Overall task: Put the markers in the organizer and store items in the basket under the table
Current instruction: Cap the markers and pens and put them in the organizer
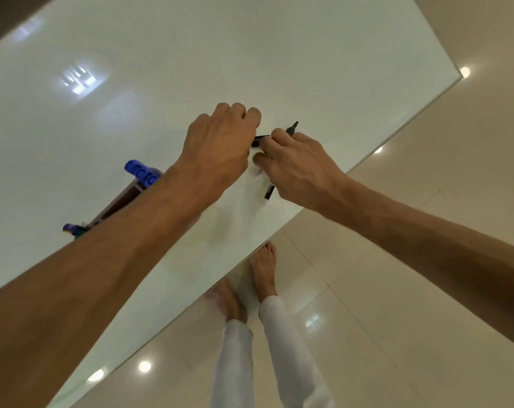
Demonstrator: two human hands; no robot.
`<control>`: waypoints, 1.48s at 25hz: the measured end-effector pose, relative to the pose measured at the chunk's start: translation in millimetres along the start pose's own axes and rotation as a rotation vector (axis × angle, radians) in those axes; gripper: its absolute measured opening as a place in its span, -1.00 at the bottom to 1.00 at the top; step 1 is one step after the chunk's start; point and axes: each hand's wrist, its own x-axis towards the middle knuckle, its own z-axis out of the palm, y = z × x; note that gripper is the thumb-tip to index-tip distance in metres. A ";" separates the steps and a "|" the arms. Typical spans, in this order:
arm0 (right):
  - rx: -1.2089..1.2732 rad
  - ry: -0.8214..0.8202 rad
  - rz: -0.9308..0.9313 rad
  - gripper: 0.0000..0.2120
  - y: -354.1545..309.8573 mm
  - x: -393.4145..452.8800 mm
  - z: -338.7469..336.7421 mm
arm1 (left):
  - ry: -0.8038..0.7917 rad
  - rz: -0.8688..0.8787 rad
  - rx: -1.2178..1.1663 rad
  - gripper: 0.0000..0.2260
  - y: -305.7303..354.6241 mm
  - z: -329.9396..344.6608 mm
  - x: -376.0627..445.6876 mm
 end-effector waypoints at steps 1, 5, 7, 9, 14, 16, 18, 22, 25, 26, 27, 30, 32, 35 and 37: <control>-0.021 0.006 0.005 -0.80 1.6 3.3 2.6 | -0.019 0.019 0.004 -0.68 -1.9 4.5 6.0; -0.129 0.070 -0.010 -0.85 7.8 14.0 -3.9 | -0.028 0.061 -0.032 -0.64 -13.4 8.7 21.4; -0.117 0.187 0.106 -0.91 11.6 12.4 -24.8 | -0.030 0.055 -0.072 -0.56 -14.4 9.9 23.3; -0.062 0.317 0.353 -0.94 17.9 2.1 -51.8 | -0.039 0.030 -0.135 -0.47 -10.4 12.1 23.4; 0.483 0.487 0.983 -0.73 52.4 -54.3 -124.2 | -0.083 0.194 -0.289 -0.54 2.6 16.6 22.9; 0.639 0.458 1.144 -0.76 50.9 -71.4 -136.4 | -0.052 0.203 -0.334 -0.74 1.5 19.4 22.0; 0.860 0.376 1.278 -0.81 41.0 -83.0 -134.4 | -0.050 0.117 -0.363 -0.84 -2.3 20.4 20.4; 1.310 0.234 1.346 -0.77 8.0 -86.8 -133.7 | -0.090 -0.277 -0.874 -0.86 -3.9 0.0 5.8; 1.411 0.284 1.261 -0.79 -14.1 -81.4 -140.0 | -0.266 -0.369 -1.434 -0.82 -6.1 -34.8 -19.6; 1.412 0.311 1.230 -0.81 -19.2 -78.7 -143.5 | -0.297 -0.338 -1.503 -0.81 -8.8 -43.1 -31.4; 1.395 0.329 1.193 -0.84 -22.8 -76.6 -146.9 | -0.298 -0.319 -1.520 -0.80 -10.7 -50.6 -43.3; 1.325 0.323 1.051 -0.90 -34.3 -67.8 -158.8 | -0.196 -0.332 -1.502 -0.73 -17.3 -65.3 -76.7; 1.299 0.307 0.972 -0.91 -42.1 -61.8 -165.8 | -0.124 -0.357 -1.488 -0.71 -21.9 -72.1 -95.1; 1.263 0.257 0.876 -0.91 -57.1 -52.6 -167.5 | -0.048 -0.367 -1.485 -0.76 -31.9 -77.1 -118.8; 1.259 0.219 0.809 -0.89 -66.7 -45.0 -168.7 | -0.017 -0.360 -1.517 -0.78 -35.7 -76.7 -132.8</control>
